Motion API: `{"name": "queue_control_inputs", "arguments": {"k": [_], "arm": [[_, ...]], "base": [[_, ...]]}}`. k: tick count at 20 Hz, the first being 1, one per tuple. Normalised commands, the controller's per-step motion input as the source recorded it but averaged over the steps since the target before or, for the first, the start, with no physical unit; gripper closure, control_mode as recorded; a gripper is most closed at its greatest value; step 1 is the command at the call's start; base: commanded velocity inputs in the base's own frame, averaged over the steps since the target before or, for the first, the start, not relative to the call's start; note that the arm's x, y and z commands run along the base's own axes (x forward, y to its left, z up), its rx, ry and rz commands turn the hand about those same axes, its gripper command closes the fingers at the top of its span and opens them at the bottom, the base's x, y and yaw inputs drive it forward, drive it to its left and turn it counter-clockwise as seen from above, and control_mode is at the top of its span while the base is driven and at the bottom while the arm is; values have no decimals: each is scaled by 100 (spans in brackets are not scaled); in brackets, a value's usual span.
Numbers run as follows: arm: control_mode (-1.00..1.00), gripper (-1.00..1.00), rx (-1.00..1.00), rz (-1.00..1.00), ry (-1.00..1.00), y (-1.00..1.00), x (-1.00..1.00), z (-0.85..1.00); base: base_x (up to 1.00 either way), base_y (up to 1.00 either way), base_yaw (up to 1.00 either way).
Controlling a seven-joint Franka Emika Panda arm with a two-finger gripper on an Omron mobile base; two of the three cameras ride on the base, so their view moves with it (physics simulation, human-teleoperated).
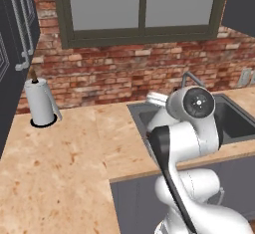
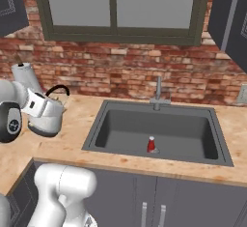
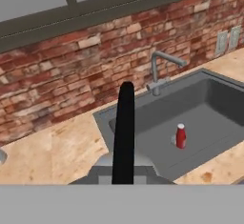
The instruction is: Open the cabinet, pick the kettle from the cabinet, and place it in the sink.
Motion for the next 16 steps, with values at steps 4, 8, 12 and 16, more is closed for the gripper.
{"name": "queue_control_inputs", "arguments": {"k": [4, 8, 12, 16], "arm": [[-100, 100, -8, -28, 4, -41, 1, -2], [-100, 100, -10, -21, 13, -37, 9, 0], [-100, 100, -10, -23, 16, -31, 7, -2], [-100, 100, -5, -21, 15, -37, 1, -6]], "base": [[0, 0, 0], [0, 0, 0], [0, 0, 0], [0, 0, 0]]}}
